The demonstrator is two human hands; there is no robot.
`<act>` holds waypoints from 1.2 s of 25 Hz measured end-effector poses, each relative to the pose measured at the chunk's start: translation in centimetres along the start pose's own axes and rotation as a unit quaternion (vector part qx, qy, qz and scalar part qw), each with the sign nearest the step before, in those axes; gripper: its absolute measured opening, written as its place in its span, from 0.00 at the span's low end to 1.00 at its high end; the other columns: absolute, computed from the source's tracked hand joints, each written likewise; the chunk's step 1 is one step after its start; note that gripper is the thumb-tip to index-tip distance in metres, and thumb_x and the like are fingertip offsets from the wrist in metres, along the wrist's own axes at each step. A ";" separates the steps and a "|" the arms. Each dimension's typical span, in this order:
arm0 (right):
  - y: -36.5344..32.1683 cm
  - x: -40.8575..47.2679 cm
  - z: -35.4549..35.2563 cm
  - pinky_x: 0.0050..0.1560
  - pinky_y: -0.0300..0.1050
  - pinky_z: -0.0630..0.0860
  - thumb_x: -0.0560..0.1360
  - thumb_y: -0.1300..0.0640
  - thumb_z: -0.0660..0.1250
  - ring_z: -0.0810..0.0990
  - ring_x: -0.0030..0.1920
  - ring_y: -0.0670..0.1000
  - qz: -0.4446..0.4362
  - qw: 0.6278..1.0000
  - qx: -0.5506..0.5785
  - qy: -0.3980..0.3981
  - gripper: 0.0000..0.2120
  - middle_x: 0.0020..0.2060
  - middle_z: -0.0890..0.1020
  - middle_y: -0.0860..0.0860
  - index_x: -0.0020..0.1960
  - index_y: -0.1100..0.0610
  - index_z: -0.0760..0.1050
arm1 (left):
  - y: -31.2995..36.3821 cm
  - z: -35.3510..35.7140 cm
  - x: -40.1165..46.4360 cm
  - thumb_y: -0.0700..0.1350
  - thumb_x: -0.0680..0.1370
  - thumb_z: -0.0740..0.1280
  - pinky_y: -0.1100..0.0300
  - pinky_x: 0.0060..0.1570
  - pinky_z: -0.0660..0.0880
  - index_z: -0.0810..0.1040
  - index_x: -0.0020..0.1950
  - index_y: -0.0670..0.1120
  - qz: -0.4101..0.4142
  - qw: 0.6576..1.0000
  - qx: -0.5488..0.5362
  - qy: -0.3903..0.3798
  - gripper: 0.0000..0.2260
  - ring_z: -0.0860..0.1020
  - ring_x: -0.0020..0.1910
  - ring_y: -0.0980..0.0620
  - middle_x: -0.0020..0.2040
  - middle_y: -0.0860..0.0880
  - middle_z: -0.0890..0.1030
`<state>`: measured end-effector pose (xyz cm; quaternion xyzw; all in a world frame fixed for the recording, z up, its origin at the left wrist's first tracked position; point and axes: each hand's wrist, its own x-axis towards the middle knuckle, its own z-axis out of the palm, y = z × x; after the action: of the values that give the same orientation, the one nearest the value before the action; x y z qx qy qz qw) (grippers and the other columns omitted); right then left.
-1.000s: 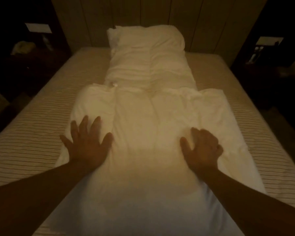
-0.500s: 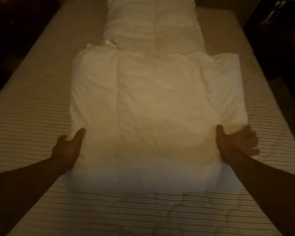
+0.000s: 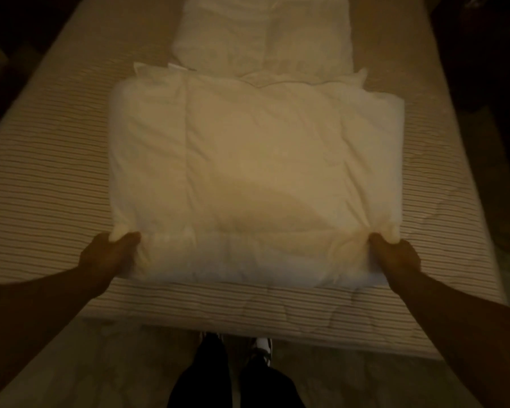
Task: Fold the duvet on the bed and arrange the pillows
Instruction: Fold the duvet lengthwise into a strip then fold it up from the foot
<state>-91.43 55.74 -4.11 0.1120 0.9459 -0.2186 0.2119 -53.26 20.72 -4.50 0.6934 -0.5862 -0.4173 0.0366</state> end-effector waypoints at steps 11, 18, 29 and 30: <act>-2.7 -0.9 4.2 0.75 0.64 0.46 0.74 0.38 0.63 0.52 0.77 0.60 -0.061 0.994 -0.038 0.088 0.43 0.77 0.56 0.60 0.79 0.57 0.48 | 6.2 6.0 -1.6 0.73 0.73 0.52 0.33 0.72 0.43 0.40 0.77 0.63 0.191 0.939 0.286 0.026 0.37 0.41 0.78 0.40 0.80 0.55 0.42; -3.4 -3.1 5.1 0.75 0.61 0.44 0.77 0.41 0.59 0.49 0.78 0.59 -0.107 0.987 -0.069 0.101 0.38 0.78 0.54 0.59 0.78 0.57 0.50 | 7.5 6.9 -2.5 0.71 0.76 0.51 0.33 0.72 0.41 0.43 0.79 0.54 0.272 0.909 0.305 0.081 0.38 0.42 0.78 0.41 0.80 0.49 0.44; -22.5 -0.5 8.8 0.67 0.74 0.33 0.65 0.19 0.41 0.33 0.77 0.59 -0.332 0.928 -0.143 0.092 0.43 0.79 0.39 0.53 0.76 0.34 0.40 | 20.8 8.8 6.7 0.80 0.67 0.40 0.27 0.66 0.34 0.35 0.75 0.66 0.394 0.835 0.370 0.099 0.40 0.34 0.77 0.40 0.79 0.58 0.37; -22.6 0.7 10.1 0.66 0.75 0.33 0.64 0.17 0.40 0.32 0.76 0.59 -0.326 0.926 -0.172 0.079 0.45 0.78 0.37 0.53 0.76 0.34 0.38 | 20.4 9.7 8.3 0.81 0.66 0.39 0.25 0.64 0.35 0.34 0.75 0.66 0.388 0.836 0.376 0.100 0.41 0.33 0.76 0.40 0.79 0.58 0.36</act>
<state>-95.32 31.30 -4.42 -0.2241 0.9669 -0.1002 0.0693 -75.57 11.65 -4.25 0.4076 -0.9120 -0.0449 -0.0102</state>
